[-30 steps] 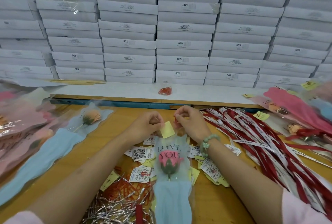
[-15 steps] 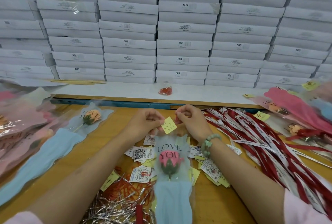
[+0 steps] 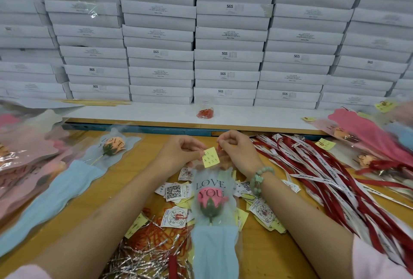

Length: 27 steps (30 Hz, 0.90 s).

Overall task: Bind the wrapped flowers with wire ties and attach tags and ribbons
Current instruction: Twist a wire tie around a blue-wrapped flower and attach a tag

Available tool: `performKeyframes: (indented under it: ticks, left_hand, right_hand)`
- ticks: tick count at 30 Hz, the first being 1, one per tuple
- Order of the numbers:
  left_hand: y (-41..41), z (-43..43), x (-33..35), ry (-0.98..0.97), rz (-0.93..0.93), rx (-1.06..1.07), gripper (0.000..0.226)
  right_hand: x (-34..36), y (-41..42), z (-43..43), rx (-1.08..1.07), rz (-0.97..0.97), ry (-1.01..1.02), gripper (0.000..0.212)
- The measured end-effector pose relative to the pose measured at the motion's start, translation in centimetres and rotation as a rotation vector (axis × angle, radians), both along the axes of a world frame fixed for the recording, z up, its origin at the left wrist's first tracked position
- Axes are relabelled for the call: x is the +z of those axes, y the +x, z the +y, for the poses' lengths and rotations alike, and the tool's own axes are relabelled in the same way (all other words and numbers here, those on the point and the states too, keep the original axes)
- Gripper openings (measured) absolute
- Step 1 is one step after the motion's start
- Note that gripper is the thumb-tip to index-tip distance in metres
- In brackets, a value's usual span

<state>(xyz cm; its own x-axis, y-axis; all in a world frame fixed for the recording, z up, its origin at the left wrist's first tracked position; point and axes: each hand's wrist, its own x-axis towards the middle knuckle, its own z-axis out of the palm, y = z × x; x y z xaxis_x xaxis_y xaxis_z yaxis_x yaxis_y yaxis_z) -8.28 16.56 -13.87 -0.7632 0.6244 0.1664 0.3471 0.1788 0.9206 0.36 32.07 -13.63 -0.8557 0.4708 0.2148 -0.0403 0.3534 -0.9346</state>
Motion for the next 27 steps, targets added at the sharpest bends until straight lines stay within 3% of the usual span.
performKeyframes:
  ticks: [17, 27]
  left_hand:
    - [0.35, 0.01, -0.17, -0.062, -0.018, -0.035, 0.008]
    - [0.36, 0.34, -0.06, -0.057, -0.036, -0.031, 0.017]
  right_hand:
    - [-0.34, -0.25, 0.29, 0.032, 0.003, -0.030, 0.012]
    - [-0.37, -0.22, 0.11, 0.001, 0.035, -0.065, 0.010]
